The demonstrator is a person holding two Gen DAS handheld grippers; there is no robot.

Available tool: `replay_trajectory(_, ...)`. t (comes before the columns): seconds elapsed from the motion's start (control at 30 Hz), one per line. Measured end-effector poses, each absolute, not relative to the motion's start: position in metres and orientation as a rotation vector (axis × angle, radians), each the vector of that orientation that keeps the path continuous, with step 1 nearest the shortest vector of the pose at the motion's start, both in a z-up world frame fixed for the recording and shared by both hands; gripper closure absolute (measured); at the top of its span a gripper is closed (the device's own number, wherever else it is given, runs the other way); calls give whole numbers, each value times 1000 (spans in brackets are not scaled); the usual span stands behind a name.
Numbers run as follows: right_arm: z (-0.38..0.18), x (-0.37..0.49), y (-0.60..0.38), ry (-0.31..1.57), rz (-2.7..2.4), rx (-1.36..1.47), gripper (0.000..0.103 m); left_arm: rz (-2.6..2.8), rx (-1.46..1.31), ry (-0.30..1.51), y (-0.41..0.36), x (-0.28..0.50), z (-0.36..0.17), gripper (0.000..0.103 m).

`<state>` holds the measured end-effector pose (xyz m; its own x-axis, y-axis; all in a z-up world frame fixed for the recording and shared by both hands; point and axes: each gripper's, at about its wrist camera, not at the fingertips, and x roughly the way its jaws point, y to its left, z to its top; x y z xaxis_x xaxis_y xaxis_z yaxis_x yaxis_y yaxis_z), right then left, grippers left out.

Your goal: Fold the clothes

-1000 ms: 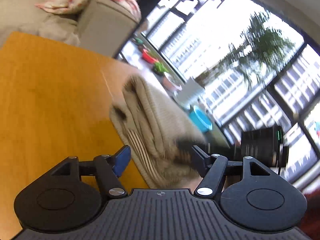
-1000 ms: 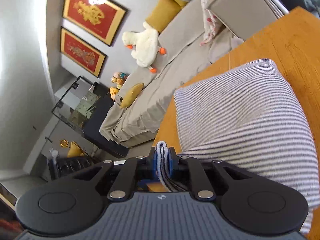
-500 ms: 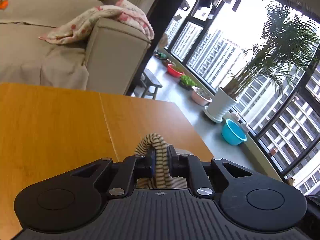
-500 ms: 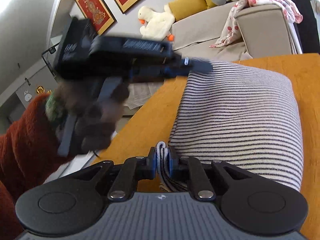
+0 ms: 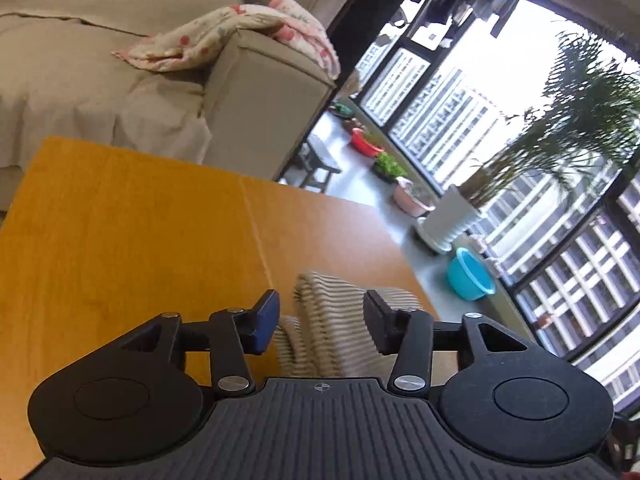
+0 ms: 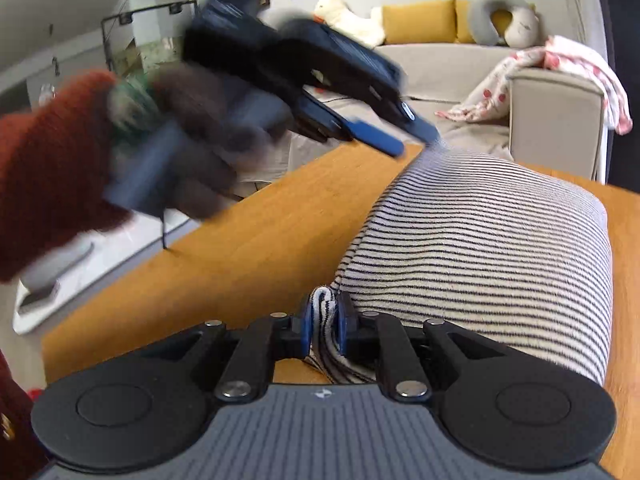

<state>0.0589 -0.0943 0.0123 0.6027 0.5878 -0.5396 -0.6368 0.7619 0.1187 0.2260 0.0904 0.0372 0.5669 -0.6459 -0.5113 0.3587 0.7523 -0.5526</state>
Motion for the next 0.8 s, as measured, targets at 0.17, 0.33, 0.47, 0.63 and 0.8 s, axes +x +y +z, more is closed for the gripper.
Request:
replay_trajectory(0.17,18,60,-82,571,714,-188,89,-634,-164,837,48,216,3,46)
replay_trajectory(0.33,50,47,-104,542,766,-189,18,-625,-143,819,47,217,-10,34)
replay_trajectory(0.47,75,50,-147,535,742,-99,4,-628,-175,836,53,221,-14,27)
replay_trajectory(0.63,53,68,-188,664,490,113,1,-633,-234,856,61,225,-22,24)
replay_trajectory(0.8,27,75,-191,769,511,284,40,-604,-222,850,65,227,-21,24)
